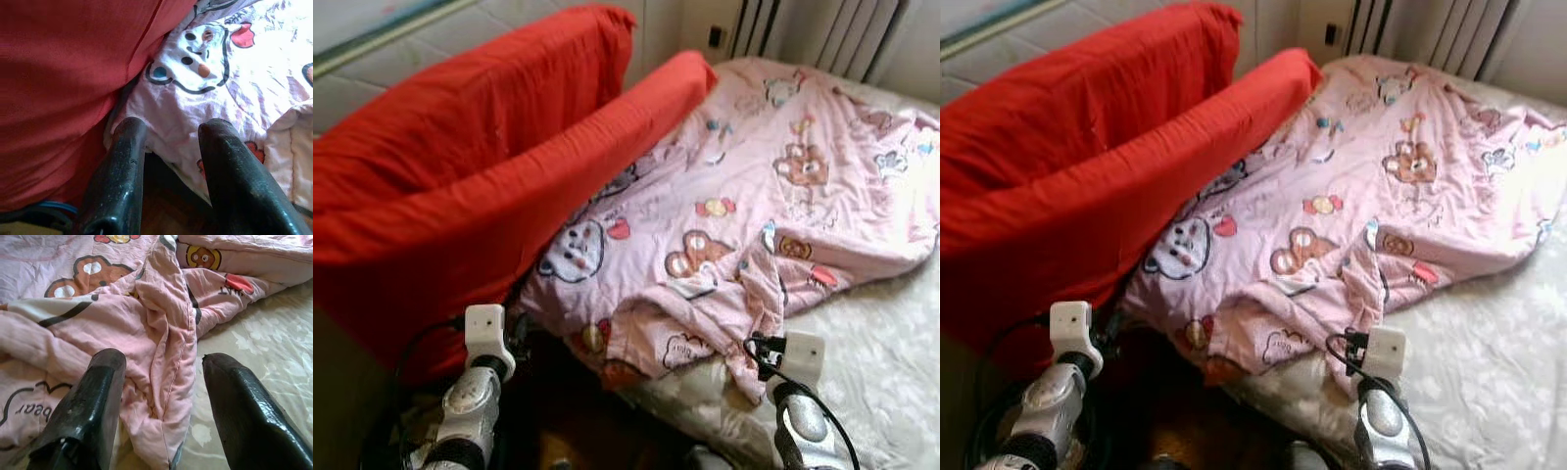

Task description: Clean up the room

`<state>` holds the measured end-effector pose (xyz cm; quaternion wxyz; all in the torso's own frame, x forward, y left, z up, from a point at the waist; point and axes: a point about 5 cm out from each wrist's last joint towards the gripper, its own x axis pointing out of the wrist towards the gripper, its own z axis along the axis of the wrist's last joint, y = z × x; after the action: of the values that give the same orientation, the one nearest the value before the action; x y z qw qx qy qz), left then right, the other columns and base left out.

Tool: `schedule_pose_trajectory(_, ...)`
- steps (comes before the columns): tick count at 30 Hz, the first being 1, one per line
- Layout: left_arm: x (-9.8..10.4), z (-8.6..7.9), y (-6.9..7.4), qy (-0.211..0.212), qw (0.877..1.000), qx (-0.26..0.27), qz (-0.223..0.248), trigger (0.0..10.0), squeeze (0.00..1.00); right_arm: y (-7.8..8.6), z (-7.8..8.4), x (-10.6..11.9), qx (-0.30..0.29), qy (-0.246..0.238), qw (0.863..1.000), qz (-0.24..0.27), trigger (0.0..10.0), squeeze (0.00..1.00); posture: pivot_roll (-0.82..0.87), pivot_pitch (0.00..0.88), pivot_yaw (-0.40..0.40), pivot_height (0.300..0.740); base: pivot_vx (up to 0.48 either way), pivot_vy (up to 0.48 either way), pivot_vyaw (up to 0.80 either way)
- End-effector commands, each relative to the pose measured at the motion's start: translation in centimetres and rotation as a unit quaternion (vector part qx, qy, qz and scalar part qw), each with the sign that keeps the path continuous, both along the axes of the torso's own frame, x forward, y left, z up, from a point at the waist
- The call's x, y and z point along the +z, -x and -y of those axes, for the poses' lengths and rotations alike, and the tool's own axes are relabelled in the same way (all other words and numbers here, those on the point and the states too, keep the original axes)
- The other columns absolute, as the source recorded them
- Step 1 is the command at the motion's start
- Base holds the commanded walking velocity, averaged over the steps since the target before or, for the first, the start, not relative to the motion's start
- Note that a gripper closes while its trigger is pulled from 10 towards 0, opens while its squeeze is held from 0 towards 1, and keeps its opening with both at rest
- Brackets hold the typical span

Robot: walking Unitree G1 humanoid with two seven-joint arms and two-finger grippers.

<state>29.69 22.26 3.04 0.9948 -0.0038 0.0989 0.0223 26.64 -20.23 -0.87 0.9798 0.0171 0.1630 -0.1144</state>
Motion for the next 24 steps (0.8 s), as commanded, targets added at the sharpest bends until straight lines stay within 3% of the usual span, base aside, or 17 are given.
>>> schedule_pose_trajectory(1, -0.3, -0.2, 0.1, -0.004, 1.000, -0.001, -0.014, 10.0, 0.00, 0.5, -0.1, -0.6, -0.004, -0.004, 1.000, -0.013, 10.0, 0.00, -0.06, 0.157, 0.028, 0.662, 0.000, 0.000, 0.00)
schedule_pose_trajectory(24, -0.2, 1.1, -0.4, 0.008, 1.000, -0.023, -0.011, 10.0, 0.00, 0.4, -0.4, -0.8, 0.001, -0.007, 0.999, -0.034, 10.0, 0.00, -0.06, 0.164, 0.029, 0.662, 0.000, 0.000, 0.00)
